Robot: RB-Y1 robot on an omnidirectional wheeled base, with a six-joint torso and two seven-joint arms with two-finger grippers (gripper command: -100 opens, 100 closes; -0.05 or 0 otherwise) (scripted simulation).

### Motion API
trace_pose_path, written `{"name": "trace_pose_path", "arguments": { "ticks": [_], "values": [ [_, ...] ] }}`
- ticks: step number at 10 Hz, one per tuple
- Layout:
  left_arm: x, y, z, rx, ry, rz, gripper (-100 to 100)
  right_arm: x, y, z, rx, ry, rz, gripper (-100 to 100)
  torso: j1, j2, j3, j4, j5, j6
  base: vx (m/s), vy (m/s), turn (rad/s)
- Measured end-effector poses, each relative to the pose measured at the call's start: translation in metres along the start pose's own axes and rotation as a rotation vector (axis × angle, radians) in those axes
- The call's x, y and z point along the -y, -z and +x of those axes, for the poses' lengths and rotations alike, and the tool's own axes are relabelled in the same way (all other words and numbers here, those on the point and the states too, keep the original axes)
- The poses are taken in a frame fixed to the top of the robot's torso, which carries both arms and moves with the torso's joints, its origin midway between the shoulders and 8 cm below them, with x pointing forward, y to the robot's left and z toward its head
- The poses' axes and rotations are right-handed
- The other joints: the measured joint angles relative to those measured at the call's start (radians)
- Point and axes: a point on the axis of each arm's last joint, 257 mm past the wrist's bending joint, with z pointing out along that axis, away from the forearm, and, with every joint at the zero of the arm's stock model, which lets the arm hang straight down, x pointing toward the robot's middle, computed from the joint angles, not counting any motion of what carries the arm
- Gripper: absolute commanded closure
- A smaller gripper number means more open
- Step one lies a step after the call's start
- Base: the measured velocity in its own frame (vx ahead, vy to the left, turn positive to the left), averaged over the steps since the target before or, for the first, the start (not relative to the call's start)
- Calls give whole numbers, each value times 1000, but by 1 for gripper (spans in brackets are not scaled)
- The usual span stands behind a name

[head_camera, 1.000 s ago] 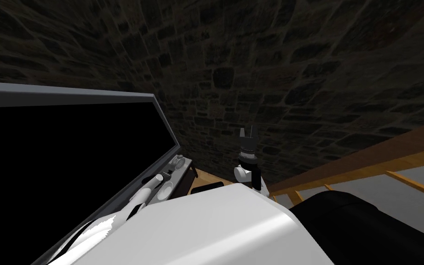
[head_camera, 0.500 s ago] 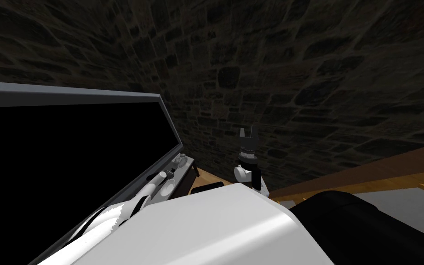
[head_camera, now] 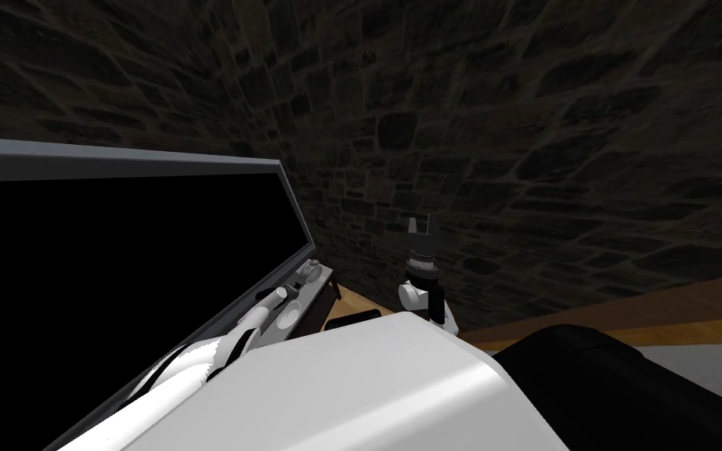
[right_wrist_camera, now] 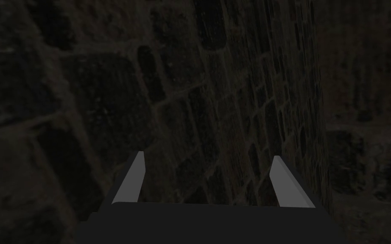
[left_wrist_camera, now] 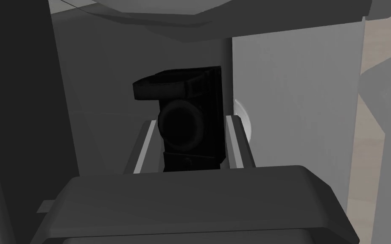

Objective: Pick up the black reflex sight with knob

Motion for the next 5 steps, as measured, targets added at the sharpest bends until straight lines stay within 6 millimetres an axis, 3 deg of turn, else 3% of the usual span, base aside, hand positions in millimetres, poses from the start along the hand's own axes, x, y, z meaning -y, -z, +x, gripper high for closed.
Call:
{"name": "trace_pose_path", "arguments": {
  "ticks": [1, 2, 5],
  "values": [
    [-6, -2, 17, -10, -30, -5, 100, 0, 0, 0, 0, 0, 0, 0, 0, 0, 0, 0, 0, 0, 9, 15, 432],
    [-13, -3, 40, -26, -71, -7, 100, 0, 0, 0, 0, 0, 0, 0, 0, 0, 0, 0, -1, -1, 4, -2, 102],
    [-10, -4, 46, -30, -70, -14, 100, 0, 0, 0, 0, 0, 0, 0, -1, 0, 0, 0, 0, 1, 1, 3, -33]
  ]
}}
